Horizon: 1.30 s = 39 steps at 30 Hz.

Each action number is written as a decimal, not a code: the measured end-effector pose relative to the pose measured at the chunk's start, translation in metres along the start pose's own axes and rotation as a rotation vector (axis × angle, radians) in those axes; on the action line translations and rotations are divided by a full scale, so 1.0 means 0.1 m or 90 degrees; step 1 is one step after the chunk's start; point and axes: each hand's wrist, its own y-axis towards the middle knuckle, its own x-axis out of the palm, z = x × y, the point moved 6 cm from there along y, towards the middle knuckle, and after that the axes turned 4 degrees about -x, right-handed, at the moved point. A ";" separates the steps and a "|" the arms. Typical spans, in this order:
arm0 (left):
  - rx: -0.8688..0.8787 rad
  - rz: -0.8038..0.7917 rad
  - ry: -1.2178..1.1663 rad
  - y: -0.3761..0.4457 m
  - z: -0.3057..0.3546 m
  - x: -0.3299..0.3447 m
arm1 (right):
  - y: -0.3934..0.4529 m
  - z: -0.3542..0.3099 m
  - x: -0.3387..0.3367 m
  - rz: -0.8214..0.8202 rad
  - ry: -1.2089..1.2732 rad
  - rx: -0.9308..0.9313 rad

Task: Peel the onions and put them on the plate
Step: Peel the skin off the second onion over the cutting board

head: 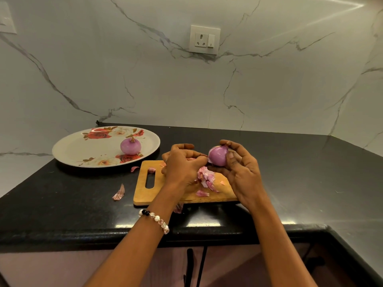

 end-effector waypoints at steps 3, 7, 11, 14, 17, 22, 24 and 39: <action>0.010 -0.008 -0.017 0.00 0.02 0.02 | -0.01 -0.02 -0.01 0.030 0.097 0.032; 0.074 0.008 0.030 -0.05 0.12 0.02 | 0.01 0.00 -0.05 0.083 0.146 0.068; 0.119 0.023 0.050 -0.08 0.18 0.01 | 0.00 0.03 -0.08 0.117 0.143 0.080; 0.114 0.028 0.041 -0.06 0.16 0.01 | 0.03 0.03 -0.13 0.161 0.145 0.071; 0.082 0.046 0.067 -0.06 0.12 0.01 | 0.03 0.04 -0.16 0.180 0.154 0.072; 0.069 0.122 0.153 -0.03 0.06 -0.03 | 0.02 0.05 -0.14 0.137 0.117 0.077; 0.072 0.125 0.166 -0.02 0.05 -0.04 | 0.02 0.04 -0.13 0.117 0.120 0.076; 0.243 0.068 0.150 -0.13 0.21 0.05 | 0.02 0.06 -0.10 0.027 0.006 0.041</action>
